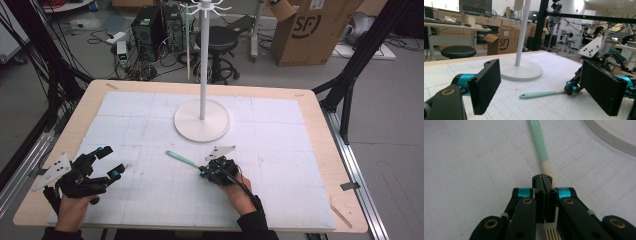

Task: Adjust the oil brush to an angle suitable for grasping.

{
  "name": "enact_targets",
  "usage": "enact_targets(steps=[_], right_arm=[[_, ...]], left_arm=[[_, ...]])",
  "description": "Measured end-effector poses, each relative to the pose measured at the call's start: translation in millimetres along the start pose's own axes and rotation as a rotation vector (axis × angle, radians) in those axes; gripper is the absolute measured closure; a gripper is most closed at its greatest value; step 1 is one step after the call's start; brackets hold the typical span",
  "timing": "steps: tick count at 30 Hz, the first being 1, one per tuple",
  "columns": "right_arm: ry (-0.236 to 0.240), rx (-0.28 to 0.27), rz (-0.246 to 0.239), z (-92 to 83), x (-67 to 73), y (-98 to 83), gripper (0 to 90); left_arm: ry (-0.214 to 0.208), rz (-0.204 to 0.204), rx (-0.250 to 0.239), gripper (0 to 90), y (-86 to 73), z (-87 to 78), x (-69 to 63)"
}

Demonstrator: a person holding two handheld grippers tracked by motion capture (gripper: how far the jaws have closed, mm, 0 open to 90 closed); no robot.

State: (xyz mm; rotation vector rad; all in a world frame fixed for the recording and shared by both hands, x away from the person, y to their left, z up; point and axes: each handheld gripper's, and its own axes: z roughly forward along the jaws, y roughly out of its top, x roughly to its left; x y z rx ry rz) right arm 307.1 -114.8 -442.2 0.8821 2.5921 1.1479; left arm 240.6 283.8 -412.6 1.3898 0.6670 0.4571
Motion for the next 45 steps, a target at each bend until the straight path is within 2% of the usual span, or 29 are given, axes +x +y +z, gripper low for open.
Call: enact_targets(steps=[6,8,10,11,14,19,25,28,30,33,36,38,39,45], right_arm=[[-0.021,-0.027,0.013,-15.0,-4.6,-10.8,89.7],[-0.021,-0.03,0.035,-19.4,-7.9,-11.5,89.7],[-0.02,-0.044,0.046,-20.3,-11.1,-10.3,89.7],[-0.033,-0.047,0.054,-19.5,-13.0,-8.2,89.7],[-0.068,-0.024,0.063,-12.3,-19.4,-3.0,89.7],[-0.053,0.005,0.07,-3.1,-24.7,-0.7,89.7],[-0.012,0.048,0.065,-12.0,-21.8,-5.3,89.7],[0.002,0.054,0.05,-18.1,-17.4,-10.4,89.7],[0.013,0.053,0.06,-24.3,-15.4,-16.5,89.7],[0.025,0.016,0.067,-33.2,-15.8,-25.3,89.7],[0.0,-0.069,0.086,-47.5,-18.6,-33.9,89.5],[-0.032,-0.147,0.088,-60.9,-21.1,-39.9,88.2],[-0.054,-0.182,0.089,-67.0,-21.9,-42.6,85.2],[-0.228,-0.352,0.107,-104.3,-24.6,-60.2,50.0]], left_arm=[[0.0,-0.002,0.001,17.6,-0.1,0.0,-0.5],[-0.001,-0.002,0.001,17.6,-0.4,0.8,-0.4],[-0.002,-0.003,0.004,17.6,-0.9,1.8,-0.9],[-0.003,-0.002,0.004,17.5,-1.0,2.3,-0.9],[-0.007,-0.002,0.006,17.6,-1.4,3.4,-0.9],[-0.007,-0.003,0.007,17.6,-1.6,3.6,-0.8],[-0.006,-0.003,0.007,17.6,-1.5,3.1,-1.6],[-0.006,-0.001,0.008,17.6,-1.5,2.4,-1.6],[-0.004,-0.004,0.006,17.6,-1.8,2.6,-1.4],[-0.005,-0.001,0.013,17.6,-2.3,3.5,-1.8],[-0.007,0.001,0.015,17.6,-2.7,4.5,-2.5],[-0.008,0.004,0.018,17.6,-3.0,5.2,-2.6],[-0.007,0.005,0.018,17.6,-3.1,5.4,-2.7],[0.001,0.006,0.03,17.6,-2.9,5.8,-3.5]])
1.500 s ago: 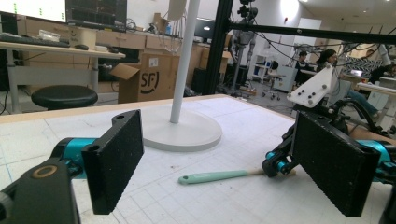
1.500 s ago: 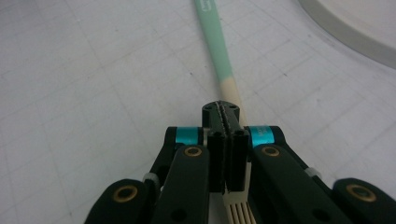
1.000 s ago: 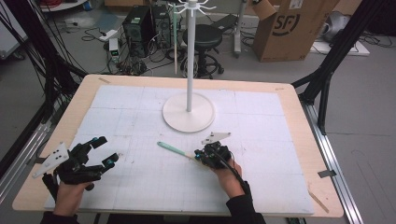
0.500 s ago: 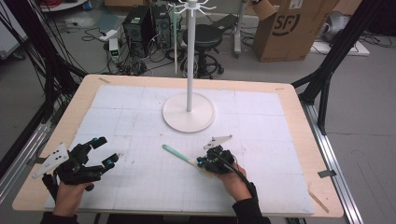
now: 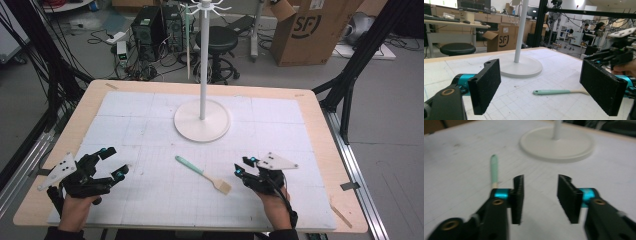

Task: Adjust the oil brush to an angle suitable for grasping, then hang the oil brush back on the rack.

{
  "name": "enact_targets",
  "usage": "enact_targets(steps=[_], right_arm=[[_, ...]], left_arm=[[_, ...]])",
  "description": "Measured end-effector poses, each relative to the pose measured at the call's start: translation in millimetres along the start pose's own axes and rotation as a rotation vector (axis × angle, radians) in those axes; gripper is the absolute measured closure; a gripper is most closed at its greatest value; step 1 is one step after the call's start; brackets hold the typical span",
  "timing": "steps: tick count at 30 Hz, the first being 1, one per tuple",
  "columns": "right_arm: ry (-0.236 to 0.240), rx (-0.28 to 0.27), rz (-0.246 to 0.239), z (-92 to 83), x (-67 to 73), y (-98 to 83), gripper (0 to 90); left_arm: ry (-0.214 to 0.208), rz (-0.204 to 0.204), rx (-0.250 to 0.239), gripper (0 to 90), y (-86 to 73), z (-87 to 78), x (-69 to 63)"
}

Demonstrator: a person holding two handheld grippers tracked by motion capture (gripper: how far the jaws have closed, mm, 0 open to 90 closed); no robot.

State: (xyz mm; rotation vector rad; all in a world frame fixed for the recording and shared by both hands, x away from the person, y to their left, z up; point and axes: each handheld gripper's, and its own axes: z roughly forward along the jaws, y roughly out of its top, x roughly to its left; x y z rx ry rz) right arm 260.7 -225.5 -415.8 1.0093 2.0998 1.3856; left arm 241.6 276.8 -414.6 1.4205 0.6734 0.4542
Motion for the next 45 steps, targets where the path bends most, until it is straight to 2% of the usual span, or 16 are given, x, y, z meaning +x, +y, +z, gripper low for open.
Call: enact_targets(steps=[5,7,12,21,26,33,39,45], right_arm=[[-0.088,-0.084,0.028,-26.7,-9.4,-7.5,27.1],[-0.103,-0.105,0.04,-33.1,-11.2,-9.6,20.7],[-0.112,-0.125,0.038,-39.9,-10.6,-10.5,17.6],[-0.066,-0.095,0.016,-36.4,-2.8,-6.4,17.5],[-0.053,-0.103,0.012,-32.4,0.8,-0.9,17.5],[-0.018,-0.082,-0.005,-22.0,10.7,7.0,17.5],[0.05,-0.023,-0.042,0.1,26.1,15.1,17.5],[0.133,0.089,-0.091,36.1,46.1,24.5,17.6]], left_arm=[[0.008,0.018,0.031,17.4,-0.9,0.0,-4.5],[0.01,0.023,0.036,17.3,-1.1,-0.9,-6.1],[0.012,0.022,0.026,17.4,-0.3,-2.9,-6.9],[0.008,0.025,0.031,17.4,-0.5,-0.5,-7.7],[0.008,0.021,0.028,17.4,-0.9,-0.8,-7.5],[0.009,0.02,0.029,17.5,-0.9,-2.3,-7.5],[0.01,0.02,0.029,17.5,-0.6,-2.4,-8.9],[0.009,0.015,0.028,17.5,-0.7,-1.0,-8.4]])
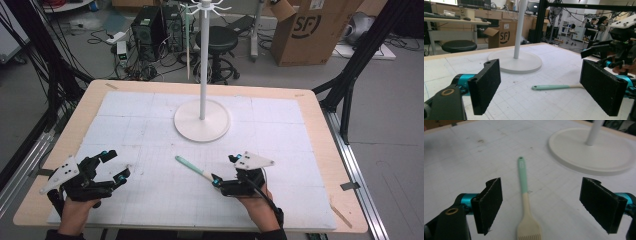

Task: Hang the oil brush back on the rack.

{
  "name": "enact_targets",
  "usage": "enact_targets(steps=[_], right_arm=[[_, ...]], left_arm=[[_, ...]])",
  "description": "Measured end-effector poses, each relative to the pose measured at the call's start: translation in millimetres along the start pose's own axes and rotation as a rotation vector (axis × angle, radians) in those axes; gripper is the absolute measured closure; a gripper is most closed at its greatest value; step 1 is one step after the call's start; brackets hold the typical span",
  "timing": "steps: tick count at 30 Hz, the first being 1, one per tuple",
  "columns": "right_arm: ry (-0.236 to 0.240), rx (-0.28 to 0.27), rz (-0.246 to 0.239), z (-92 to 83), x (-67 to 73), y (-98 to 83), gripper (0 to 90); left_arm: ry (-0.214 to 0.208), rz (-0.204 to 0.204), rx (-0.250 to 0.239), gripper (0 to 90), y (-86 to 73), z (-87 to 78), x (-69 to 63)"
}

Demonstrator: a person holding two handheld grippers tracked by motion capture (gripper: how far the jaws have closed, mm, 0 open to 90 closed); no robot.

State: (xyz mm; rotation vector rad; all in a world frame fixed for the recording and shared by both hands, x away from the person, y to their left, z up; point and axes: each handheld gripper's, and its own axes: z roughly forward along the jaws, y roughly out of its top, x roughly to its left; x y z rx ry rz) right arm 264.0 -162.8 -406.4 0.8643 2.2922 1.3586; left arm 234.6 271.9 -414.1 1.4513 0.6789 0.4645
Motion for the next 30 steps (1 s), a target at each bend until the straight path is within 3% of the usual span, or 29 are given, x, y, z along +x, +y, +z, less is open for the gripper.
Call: enact_targets(steps=[8,14,26,30], right_arm=[[0.043,0.109,-0.015,31.8,8.5,5.2,18.4],[0.057,0.196,-0.034,45.4,12.4,3.4,33.7],[0.087,0.268,-0.053,49.4,12.7,1.5,56.2],[0.066,0.293,-0.06,54.5,11.0,0.6,60.9]], left_arm=[[0.003,-0.006,-0.001,17.5,-0.7,-1.1,1.3],[-0.004,-0.004,0.008,17.5,-1.4,0.3,0.7],[-0.002,-0.015,0.006,17.5,-2.5,0.6,1.7],[-0.004,-0.014,0.011,17.5,-3.1,1.6,1.4]])
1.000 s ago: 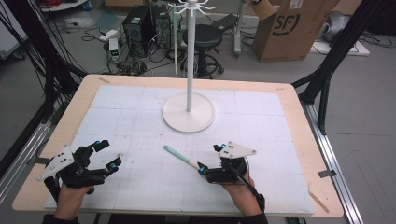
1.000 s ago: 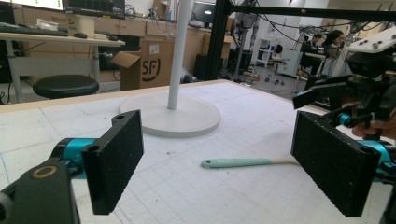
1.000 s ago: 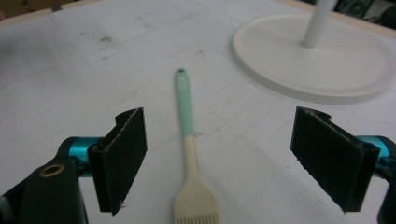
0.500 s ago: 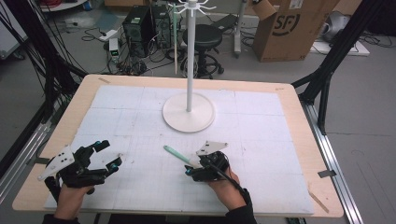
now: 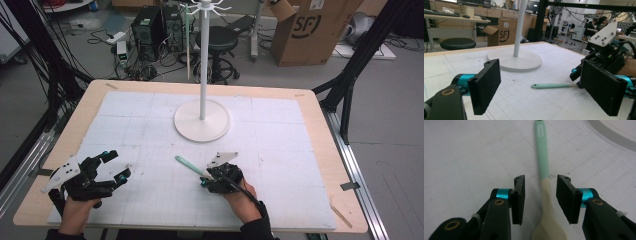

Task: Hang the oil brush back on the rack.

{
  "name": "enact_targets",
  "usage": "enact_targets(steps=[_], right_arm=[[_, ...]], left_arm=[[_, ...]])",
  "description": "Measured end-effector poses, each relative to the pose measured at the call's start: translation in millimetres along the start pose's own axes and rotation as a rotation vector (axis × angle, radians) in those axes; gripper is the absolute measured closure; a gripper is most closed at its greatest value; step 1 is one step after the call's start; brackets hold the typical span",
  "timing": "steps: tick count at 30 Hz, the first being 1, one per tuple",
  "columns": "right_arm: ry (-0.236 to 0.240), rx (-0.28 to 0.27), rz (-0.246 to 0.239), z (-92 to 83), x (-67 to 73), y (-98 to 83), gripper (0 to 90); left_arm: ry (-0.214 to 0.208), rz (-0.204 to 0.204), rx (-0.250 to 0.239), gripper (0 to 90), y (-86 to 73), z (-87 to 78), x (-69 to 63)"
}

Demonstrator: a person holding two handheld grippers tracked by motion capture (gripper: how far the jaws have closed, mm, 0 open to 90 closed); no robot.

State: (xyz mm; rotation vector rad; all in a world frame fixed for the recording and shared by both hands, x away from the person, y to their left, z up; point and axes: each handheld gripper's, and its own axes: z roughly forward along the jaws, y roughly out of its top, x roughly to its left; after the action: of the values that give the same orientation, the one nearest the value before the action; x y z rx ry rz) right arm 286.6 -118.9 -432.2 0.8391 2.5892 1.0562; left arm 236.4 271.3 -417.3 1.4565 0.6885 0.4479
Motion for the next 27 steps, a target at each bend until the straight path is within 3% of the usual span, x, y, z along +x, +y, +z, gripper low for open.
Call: enact_targets(steps=[6,8,13,17,19,27], right_arm=[[0.005,0.039,0.018,6.6,-5.6,0.4,71.5],[0.012,0.044,0.027,6.1,-6.3,0.6,80.7],[0.01,0.057,0.018,6.1,-6.4,2.4,82.4],[0.03,0.053,0.06,5.1,-8.3,1.5,82.9],[0.027,0.034,0.041,1.7,-7.5,1.0,82.9],[0.051,-0.126,0.048,-26.4,-3.2,-6.0,82.9]], left_arm=[[-0.007,0.003,0.011,18.2,-1.1,2.6,-1.3],[-0.007,0.003,0.013,18.2,-1.4,3.0,-1.3],[-0.01,0.001,0.017,18.4,-1.9,4.1,-2.6],[-0.022,-0.004,0.025,19.1,-2.3,6.5,-4.2],[-0.025,-0.003,0.029,19.3,-2.8,8.1,-5.5],[-0.06,-0.036,0.05,22.6,-4.6,17.4,-11.7]])
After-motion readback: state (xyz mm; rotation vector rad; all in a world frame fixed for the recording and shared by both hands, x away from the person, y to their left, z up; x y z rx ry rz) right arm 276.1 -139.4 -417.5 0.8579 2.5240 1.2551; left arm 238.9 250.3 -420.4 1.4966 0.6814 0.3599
